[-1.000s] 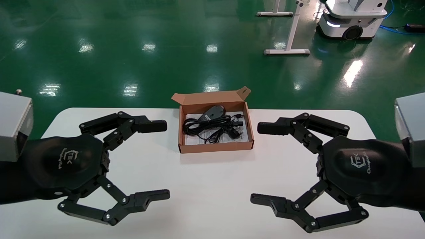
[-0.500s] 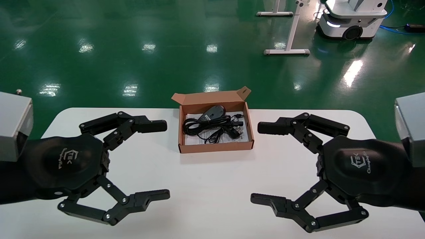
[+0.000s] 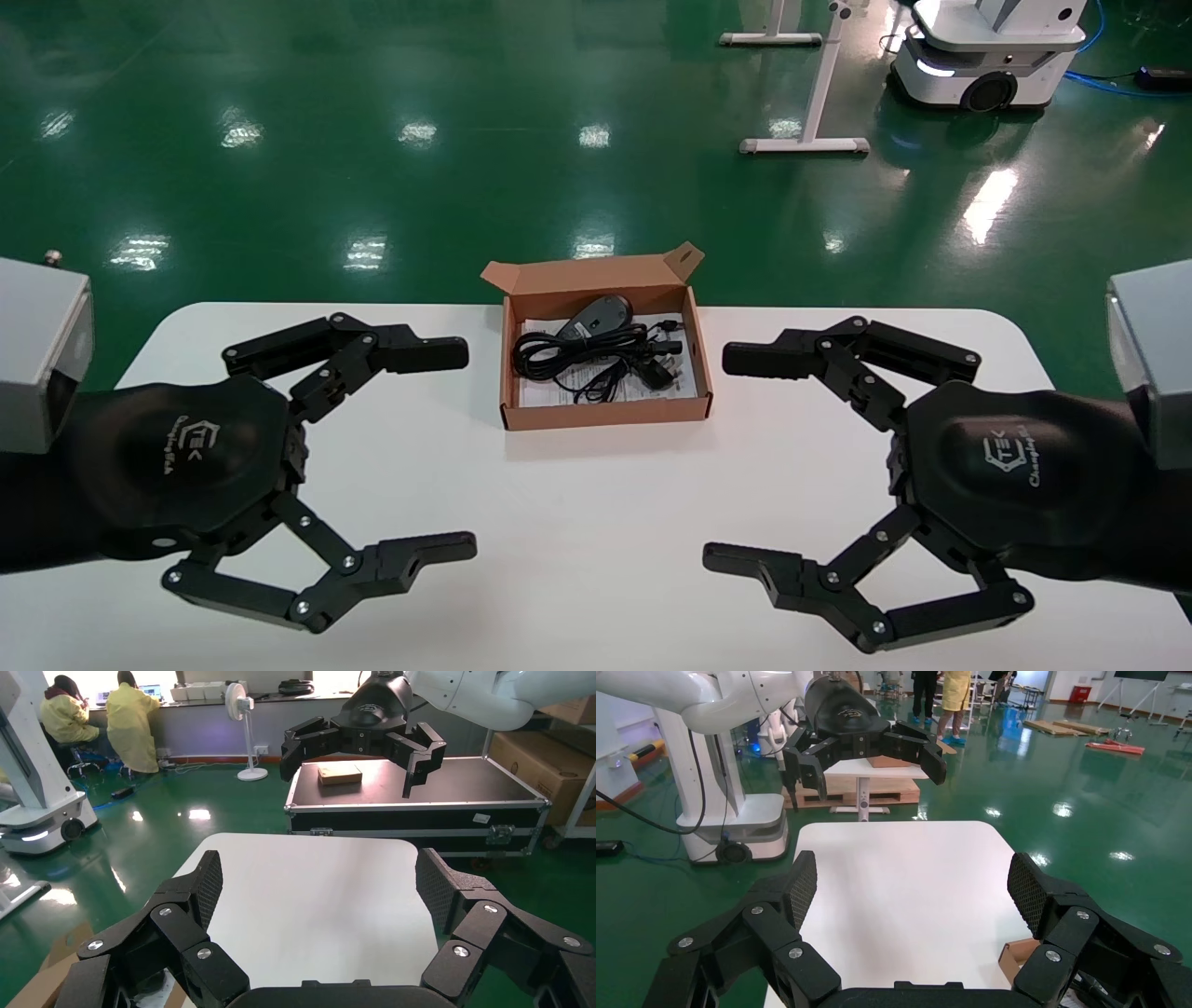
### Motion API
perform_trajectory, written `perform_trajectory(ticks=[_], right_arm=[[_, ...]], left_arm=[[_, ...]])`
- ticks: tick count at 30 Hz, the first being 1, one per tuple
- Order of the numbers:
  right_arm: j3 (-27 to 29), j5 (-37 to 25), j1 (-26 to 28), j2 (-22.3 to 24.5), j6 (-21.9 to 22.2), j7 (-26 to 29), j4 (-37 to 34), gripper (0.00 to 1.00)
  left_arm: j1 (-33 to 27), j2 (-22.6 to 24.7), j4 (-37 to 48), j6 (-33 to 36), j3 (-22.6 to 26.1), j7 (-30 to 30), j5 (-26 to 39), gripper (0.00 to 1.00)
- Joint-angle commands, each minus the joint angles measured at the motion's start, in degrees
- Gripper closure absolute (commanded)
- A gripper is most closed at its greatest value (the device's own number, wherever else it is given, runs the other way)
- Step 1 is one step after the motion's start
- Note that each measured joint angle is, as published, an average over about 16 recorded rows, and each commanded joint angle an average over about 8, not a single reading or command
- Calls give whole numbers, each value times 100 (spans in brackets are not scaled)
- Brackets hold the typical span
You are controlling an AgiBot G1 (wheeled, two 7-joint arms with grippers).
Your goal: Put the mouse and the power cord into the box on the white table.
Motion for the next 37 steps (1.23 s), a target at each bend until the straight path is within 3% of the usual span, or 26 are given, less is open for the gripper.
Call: perform_trajectory(ticks=[1, 37], right_arm=[[0, 0, 0, 0, 0, 0, 0, 0], [0, 0, 0, 0, 0, 0, 0, 0]], left_arm=[[0, 0, 0, 0, 0, 0, 0, 0], [0, 0, 0, 0, 0, 0, 0, 0]])
